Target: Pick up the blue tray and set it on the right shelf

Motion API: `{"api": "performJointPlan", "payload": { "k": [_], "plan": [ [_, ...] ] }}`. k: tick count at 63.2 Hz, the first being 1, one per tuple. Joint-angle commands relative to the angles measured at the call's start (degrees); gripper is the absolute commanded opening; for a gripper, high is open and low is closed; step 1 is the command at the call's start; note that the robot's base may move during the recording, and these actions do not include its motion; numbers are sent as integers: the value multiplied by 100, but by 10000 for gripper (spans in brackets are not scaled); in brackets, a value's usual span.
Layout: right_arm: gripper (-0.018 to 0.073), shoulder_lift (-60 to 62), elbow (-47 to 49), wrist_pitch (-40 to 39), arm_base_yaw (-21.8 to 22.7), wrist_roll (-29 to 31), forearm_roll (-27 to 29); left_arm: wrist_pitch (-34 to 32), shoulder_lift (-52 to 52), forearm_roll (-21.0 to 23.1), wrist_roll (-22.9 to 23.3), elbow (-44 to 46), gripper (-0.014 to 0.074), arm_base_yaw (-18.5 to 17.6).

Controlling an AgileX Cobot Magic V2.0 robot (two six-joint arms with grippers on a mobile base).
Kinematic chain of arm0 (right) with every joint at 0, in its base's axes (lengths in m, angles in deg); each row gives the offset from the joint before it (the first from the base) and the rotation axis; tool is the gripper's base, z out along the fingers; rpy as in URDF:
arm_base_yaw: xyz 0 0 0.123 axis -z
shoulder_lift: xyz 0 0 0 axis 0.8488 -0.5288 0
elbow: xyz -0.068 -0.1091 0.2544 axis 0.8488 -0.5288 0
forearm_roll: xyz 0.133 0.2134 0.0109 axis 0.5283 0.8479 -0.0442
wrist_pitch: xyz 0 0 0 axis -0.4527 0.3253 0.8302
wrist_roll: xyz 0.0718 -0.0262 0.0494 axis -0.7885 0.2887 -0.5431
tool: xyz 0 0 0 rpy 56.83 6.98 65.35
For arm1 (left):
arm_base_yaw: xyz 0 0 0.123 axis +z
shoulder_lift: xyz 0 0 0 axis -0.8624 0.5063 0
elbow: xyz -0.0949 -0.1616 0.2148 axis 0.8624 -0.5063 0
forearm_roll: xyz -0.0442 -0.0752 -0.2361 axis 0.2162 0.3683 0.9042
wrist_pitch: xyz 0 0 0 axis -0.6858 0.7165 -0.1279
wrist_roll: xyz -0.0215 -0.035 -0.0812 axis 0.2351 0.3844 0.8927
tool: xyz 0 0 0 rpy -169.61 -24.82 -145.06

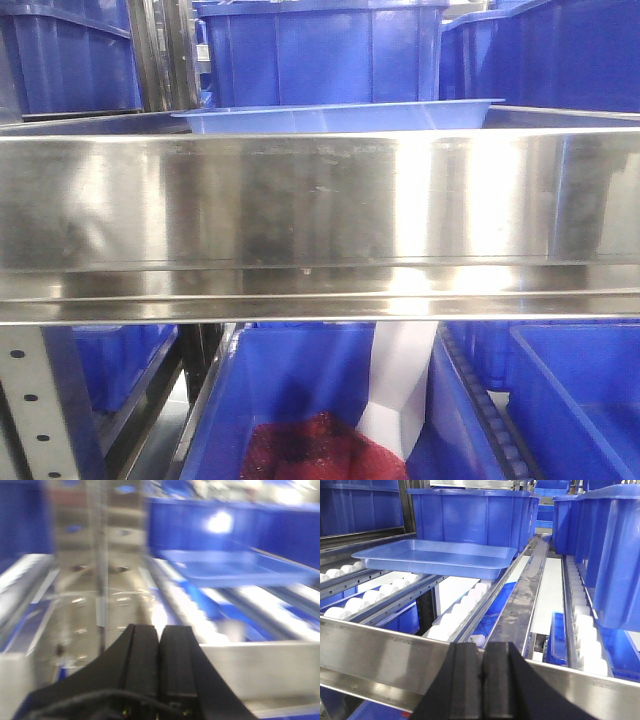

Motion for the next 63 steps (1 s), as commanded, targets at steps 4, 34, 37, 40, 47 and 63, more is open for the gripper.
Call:
{"api": "performJointPlan", "payload": {
  "k": [4, 34, 37, 40, 47, 63],
  "plan": [
    [57, -53, 150, -548, -6, 64, -115, -1301, -139, 226, -169, -628, -48, 449],
    [57, -53, 150, -548, -6, 64, -115, -2879, -128, 215, -181, -2140, -48, 595],
    [57, -53, 150, -548, -6, 64, -115, -2879, -128, 215, -181, -2140, -48, 595],
    [57, -53, 150, -548, -6, 64, -115, -2879, -128, 215, -181, -2140, -48, 595],
    [57, -53, 150, -548, -6, 64, -115, -2879, -128, 215, -181, -2140, -48, 595],
    [57, -53, 150, -548, -6, 64, -115, -2879, -128, 215, -181, -2140, -48, 595]
  ]
}}
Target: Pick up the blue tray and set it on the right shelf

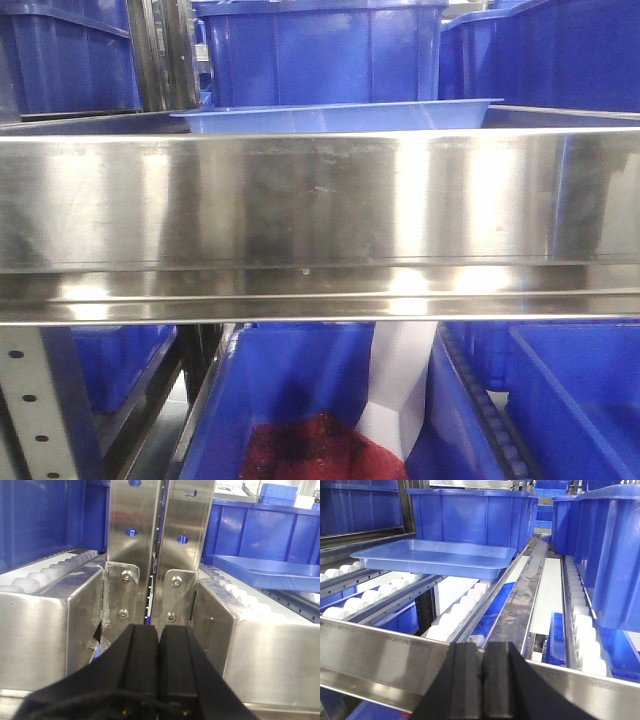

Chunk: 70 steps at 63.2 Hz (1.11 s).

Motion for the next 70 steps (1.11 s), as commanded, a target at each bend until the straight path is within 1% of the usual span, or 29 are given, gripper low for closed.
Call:
{"api": "performJointPlan", "payload": {
  "k": [1, 12, 19, 23, 28, 32, 34, 38, 41, 45, 52, 54, 58, 70],
  "plan": [
    [57, -53, 150, -548, -6, 64, -103, -517, -75, 51, -21, -170, -48, 7],
    [57, -53, 136, -550, -6, 64, -103, -517, -75, 51, -21, -170, -48, 7],
    [57, -53, -2, -756, 63, 64, -70, -517, -75, 51, -21, -170, -48, 7],
    [57, -53, -85, -814, 328, 86, -15, -517, -75, 51, -21, -170, -48, 7],
    [57, -48, -253, -912, 864, 177, 224, -517, -75, 51, -21, -170, -48, 7],
    [57, -34, -406, -1048, 1261, 518, 527, -517, -75, 51, -21, -170, -48, 7],
    [57, 1, -531, -1172, 1498, 722, 801, -517, -75, 51, -21, -170, -48, 7],
    [57, 81, -767, -1447, 1783, 1081, 1184, -517, -75, 51, -21, -170, -48, 7],
    [57, 179, -974, -1715, 1927, 1166, 1320, -517, -75, 51, -21, -170, -48, 7],
    [57, 352, -1261, -2111, 2008, 1166, 1329, -517, -75, 51, -21, -170, -48, 7],
    [57, 542, -1742, -2680, 2009, 1158, 1323, -517, -75, 51, -21, -170, -48, 7],
    [57, 542, -1716, -2426, 2004, 1158, 1323, -517, -75, 51, -21, -170, -48, 7],
    [57, 542, -1715, -2335, 2004, 1158, 1305, -517, -75, 51, -21, -170, -48, 7],
    [57, 542, -1715, -2280, 2004, 1158, 1305, -517, -67, 51, -21, -170, -48, 7]
  ]
}}
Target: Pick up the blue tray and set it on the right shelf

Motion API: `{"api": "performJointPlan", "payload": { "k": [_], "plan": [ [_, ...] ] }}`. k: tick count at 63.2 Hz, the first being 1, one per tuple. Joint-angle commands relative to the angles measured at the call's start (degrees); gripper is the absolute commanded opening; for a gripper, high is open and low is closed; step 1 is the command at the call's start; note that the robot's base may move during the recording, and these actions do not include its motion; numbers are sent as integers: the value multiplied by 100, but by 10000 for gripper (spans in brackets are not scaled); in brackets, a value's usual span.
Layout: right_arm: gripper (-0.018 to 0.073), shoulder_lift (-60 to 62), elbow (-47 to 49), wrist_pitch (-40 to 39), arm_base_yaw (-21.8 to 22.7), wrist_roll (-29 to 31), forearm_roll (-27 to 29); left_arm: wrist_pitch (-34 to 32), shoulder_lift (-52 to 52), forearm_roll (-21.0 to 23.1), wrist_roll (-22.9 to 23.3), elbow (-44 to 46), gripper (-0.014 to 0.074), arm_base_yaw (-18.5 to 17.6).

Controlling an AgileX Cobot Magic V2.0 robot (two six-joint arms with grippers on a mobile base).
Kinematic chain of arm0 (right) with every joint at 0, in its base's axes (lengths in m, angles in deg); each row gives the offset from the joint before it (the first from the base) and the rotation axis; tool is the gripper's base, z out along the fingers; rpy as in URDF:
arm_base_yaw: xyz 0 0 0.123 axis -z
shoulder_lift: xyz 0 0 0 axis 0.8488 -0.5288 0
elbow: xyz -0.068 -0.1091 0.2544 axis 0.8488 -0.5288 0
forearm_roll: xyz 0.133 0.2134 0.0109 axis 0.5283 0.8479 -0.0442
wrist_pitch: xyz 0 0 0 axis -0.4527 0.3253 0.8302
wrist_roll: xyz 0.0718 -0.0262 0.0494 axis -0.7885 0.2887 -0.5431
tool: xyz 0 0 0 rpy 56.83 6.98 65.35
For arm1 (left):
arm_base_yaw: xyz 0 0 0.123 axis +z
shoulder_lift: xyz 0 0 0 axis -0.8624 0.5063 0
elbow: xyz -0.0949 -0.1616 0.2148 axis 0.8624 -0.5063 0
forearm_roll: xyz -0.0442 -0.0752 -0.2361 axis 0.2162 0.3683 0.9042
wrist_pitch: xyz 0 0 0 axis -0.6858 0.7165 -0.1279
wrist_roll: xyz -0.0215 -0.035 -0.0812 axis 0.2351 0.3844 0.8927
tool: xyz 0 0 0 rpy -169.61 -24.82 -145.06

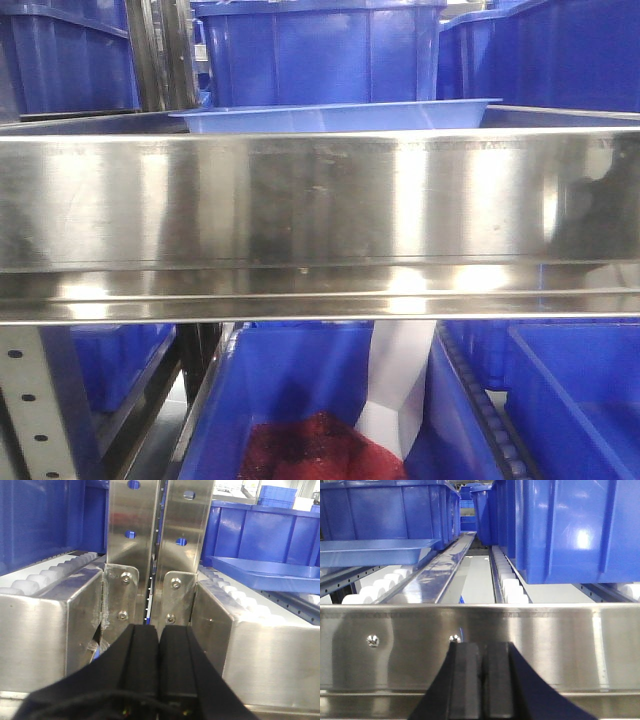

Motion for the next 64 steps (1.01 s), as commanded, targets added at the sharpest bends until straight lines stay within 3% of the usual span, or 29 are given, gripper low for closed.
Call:
{"api": "performJointPlan", "payload": {
  "k": [1, 64],
  "plan": [
    [57, 110, 139, -494, 29, 77, 29, -480, -67, 51, -21, -170, -48, 7],
    [57, 110, 139, -494, 29, 77, 29, -480, -67, 51, -21, -170, -48, 7]
  ]
}}
